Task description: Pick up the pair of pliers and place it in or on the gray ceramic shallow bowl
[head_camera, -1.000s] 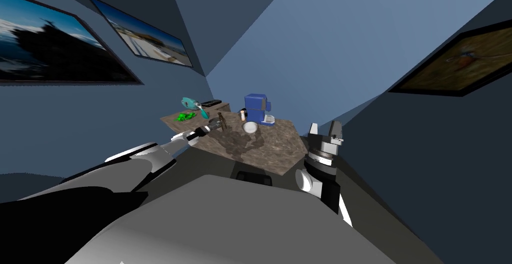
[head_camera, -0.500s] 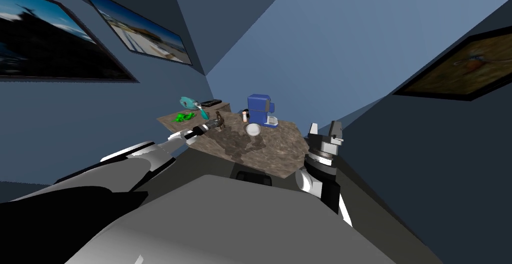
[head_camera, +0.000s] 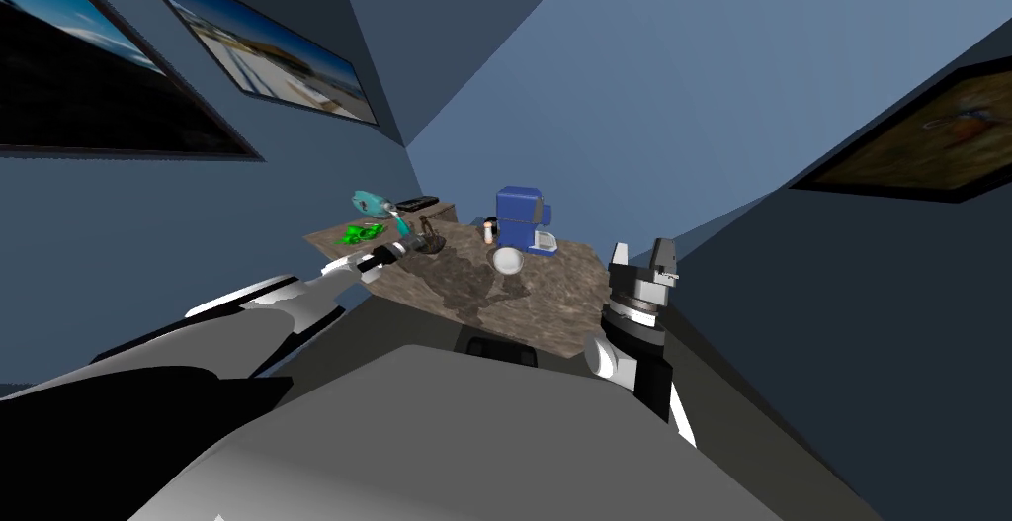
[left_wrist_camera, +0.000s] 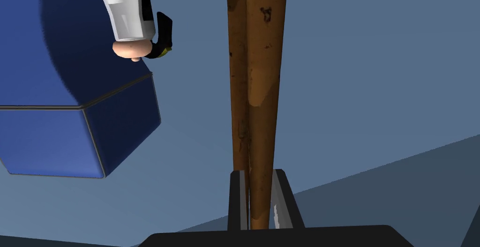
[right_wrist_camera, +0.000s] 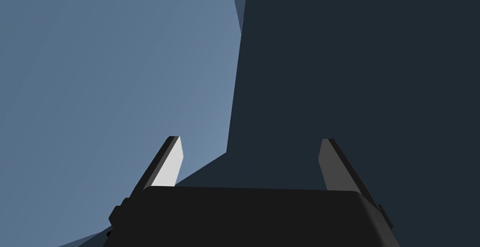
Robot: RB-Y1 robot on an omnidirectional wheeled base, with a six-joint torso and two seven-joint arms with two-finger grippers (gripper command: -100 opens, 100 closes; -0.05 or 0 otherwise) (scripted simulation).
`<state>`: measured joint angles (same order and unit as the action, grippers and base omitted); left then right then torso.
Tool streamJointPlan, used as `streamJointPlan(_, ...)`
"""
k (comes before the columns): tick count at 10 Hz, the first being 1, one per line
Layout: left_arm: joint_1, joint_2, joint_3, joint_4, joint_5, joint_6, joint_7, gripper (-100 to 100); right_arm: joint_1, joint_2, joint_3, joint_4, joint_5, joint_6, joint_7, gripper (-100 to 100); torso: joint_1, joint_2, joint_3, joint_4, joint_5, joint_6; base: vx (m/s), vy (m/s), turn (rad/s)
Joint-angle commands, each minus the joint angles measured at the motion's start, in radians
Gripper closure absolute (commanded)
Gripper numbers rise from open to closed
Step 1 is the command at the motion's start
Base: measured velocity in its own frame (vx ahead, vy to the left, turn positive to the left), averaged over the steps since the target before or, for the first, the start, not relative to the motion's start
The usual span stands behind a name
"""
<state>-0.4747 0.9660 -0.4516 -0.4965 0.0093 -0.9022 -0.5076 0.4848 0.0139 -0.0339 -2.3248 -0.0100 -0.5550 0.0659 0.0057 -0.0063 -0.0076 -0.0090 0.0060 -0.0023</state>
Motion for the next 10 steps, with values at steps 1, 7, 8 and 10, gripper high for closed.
streamJointPlan(1,0.01,0.014,0.015,-0.028,0.001,0.021,0.006,100,0.0,0.0,0.0,0.0,0.0,0.0,0.0,0,0.0,0.0,0.0,0.0,0.0,0.0,0.037,0.025,-0.017)
streamJointPlan(7,-0.004,0.05,0.048,-0.009,-0.008,0.039,0.031,100,0.0,0.0,0.0,0.0,0.0,0.0,0.0,0,0.002,-0.002,-0.001,0.0,0.001,0.0,0.081,0.102,-0.036)
streamJointPlan(8,-0.002,0.05,0.049,-0.013,-0.008,0.044,0.03,-100,0.0,0.0,0.0,0.0,0.0,0.0,0.0,0,-0.001,0.0,0.0,0.0,0.0,0.0,0.002,0.004,-0.01)
streamJointPlan(10,-0.002,0.05,0.048,-0.013,-0.008,0.043,0.03,-100,0.0,0.0,0.0,0.0,0.0,0.0,0.0,0,-0.002,0.002,0.001,0.001,-0.001,0.0,0.0,0.0,0.0)
